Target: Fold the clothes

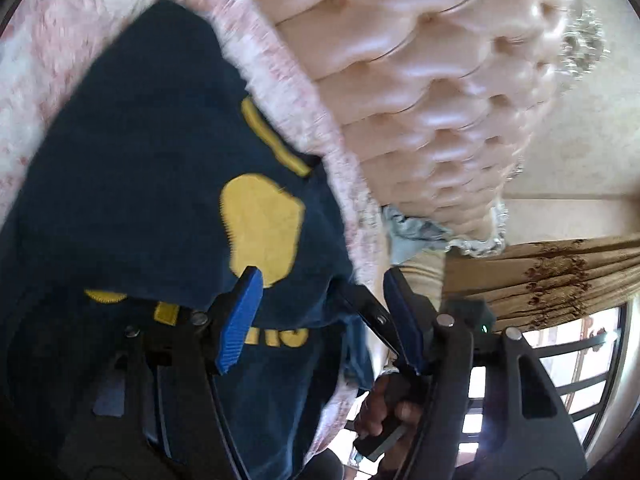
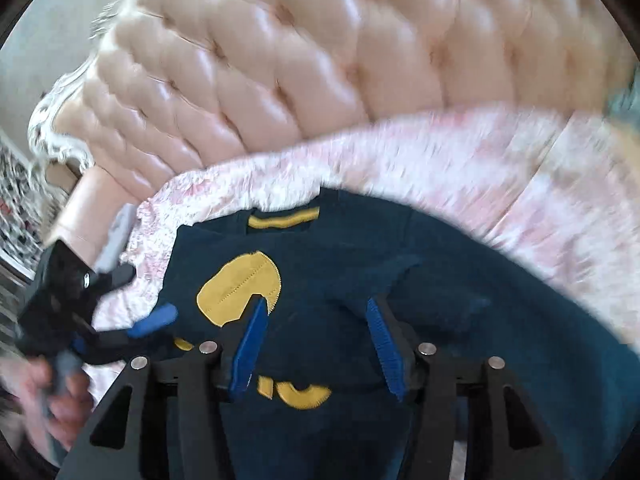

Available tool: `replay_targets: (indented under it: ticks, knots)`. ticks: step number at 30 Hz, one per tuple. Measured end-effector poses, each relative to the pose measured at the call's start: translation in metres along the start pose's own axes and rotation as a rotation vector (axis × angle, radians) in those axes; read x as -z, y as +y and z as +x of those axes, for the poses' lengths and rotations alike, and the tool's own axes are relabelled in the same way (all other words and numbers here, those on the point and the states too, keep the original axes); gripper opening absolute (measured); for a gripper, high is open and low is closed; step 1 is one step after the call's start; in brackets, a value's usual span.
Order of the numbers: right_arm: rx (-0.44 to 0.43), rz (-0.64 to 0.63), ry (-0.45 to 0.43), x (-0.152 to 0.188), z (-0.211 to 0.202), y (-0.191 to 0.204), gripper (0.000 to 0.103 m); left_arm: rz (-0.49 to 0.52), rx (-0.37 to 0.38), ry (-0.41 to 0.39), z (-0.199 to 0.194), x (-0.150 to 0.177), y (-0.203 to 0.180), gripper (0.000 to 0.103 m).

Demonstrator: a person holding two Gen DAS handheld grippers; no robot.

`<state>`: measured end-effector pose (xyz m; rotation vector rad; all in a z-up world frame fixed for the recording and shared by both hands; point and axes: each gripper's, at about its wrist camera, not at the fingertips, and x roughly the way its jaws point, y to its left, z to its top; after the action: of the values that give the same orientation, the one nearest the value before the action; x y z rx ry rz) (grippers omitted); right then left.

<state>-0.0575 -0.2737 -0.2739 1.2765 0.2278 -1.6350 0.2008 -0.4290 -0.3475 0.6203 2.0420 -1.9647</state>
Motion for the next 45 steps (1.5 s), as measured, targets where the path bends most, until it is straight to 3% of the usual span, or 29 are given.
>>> replay_targets:
  ticks: [2, 4, 8, 14, 18, 22, 28, 32, 35, 36, 38, 40, 42, 44, 45]
  knots:
    - [0.011, 0.058, 0.061, -0.003, 0.016, -0.012, 0.05, -0.037, -0.044, 0.022, 0.008, -0.002, 0.012, 0.066]
    - [0.009, 0.104, 0.07, -0.001, 0.007, -0.015, 0.05, -0.003, -0.025, 0.021, 0.0, 0.001, 0.011, 0.066]
    - [0.045, 0.121, 0.051, 0.011, -0.022, -0.018, 0.051, 0.056, 0.002, -0.01, -0.026, 0.006, 0.006, 0.066]
    - [0.02, 0.081, -0.001, 0.008, -0.026, -0.016, 0.053, 0.029, 0.005, -0.069, -0.051, 0.002, 0.012, 0.066]
    - [0.076, 0.07, 0.129, 0.009, 0.006, -0.012, 0.055, 0.005, -0.011, -0.14, -0.07, -0.004, 0.018, 0.066]
    - [0.137, 0.041, 0.138, 0.015, -0.005, -0.005, 0.055, 0.011, -0.049, -0.195, -0.086, -0.012, 0.025, 0.066]
    - [0.022, 0.011, -0.005, -0.01, -0.027, 0.007, 0.058, 0.036, -0.02, -0.187, -0.079, -0.009, 0.027, 0.066]
    - [0.046, -0.009, 0.045, -0.025, 0.005, 0.015, 0.059, 0.082, 0.048, -0.195, -0.066, -0.034, 0.008, 0.066]
    - [0.058, -0.007, 0.073, -0.025, 0.021, 0.017, 0.059, 0.114, 0.001, -0.191, -0.043, -0.067, -0.001, 0.066]
    - [0.056, -0.004, 0.076, -0.025, 0.024, 0.018, 0.059, 0.118, -0.061, -0.189, -0.036, -0.077, 0.001, 0.066]
    - [0.062, -0.008, 0.079, -0.023, 0.031, 0.022, 0.06, 0.079, -0.085, -0.186, -0.04, -0.084, 0.016, 0.066]
    - [0.067, -0.028, 0.1, -0.023, 0.043, 0.026, 0.066, 0.04, -0.108, -0.183, -0.044, -0.091, 0.031, 0.032]
    - [0.101, -0.062, 0.117, -0.021, 0.053, 0.031, 0.068, 0.001, -0.131, -0.18, -0.048, -0.098, 0.045, 0.028]
    - [0.113, -0.069, 0.107, -0.019, 0.054, 0.034, 0.069, 0.0, -0.117, -0.194, -0.06, -0.096, 0.047, 0.04]
    - [0.089, -0.057, 0.092, -0.018, 0.047, 0.036, 0.069, 0.017, -0.092, -0.208, -0.07, -0.091, 0.043, 0.063]
